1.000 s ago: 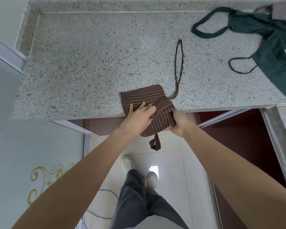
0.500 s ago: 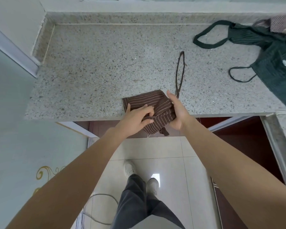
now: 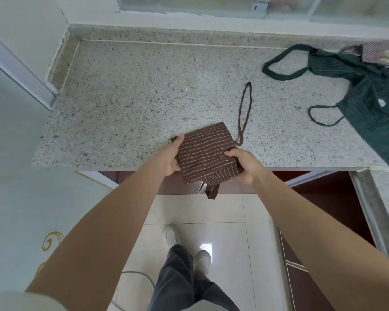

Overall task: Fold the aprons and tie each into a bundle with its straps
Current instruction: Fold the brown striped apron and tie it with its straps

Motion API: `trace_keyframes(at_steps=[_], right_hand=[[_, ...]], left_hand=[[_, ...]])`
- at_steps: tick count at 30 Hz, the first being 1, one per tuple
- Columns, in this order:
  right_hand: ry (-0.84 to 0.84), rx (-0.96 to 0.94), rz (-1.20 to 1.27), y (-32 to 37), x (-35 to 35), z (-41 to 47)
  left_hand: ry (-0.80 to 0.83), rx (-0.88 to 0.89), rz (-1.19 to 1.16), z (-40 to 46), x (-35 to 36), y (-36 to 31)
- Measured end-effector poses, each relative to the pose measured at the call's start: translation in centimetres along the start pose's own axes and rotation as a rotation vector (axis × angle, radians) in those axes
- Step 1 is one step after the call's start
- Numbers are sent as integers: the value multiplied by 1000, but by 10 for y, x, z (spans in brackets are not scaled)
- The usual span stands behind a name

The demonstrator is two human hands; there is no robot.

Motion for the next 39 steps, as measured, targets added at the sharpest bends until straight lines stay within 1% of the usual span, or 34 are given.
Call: trace_keyframes(at_steps=[2,3,6,8,9,11,14,17,18,22,26,29,33,36,39], right_hand=[[-13,-19,-91,4,-3,-2],[-46,-21,-139,4,-5,-1],[-244,-61,-304,5,-9,6],[-370,-111,-398,8,-11,11],[-398,-132,-424,10,-12,14],[-368,-187,-450,15,-7,18],[-279,-160,-398,20,5,25],[-292,-105,-266,21,7,33],[-305,-100,-261,22,7,35],[-360,-130,-385,24,5,41],[-265,-103,-452,26,3,41],[-188,-78,-375,27,3,41],[-127,-20,-374,27,3,45],[-82,-29,-333,27,2,49],[-107,-58,-335,24,-1,54]], left_hand=[[45,24,-24,3,-2,-2],[74,32,-34,4,-2,-3],[166,49,-44,6,-3,-1],[174,67,-54,8,-2,1],[167,77,-52,10,-2,2],[172,92,-40,14,-1,4],[207,100,-31,20,-3,6],[228,100,-26,26,-8,10],[231,105,-18,27,-9,10],[250,111,-14,33,-10,12],[260,83,-16,38,-13,10],[269,68,-13,40,-15,7],[304,47,24,42,-18,6],[329,27,55,44,-21,5],[355,23,157,46,-23,-3]])
Point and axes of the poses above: each hand's wrist, its own z-axis towards the middle knuckle, its own x-axis out of the palm, y = z × x, the point moved 1 cm from there along z, towards the middle knuckle, and after that the axes turned 1 degree about -x, right-handed, at the moved point
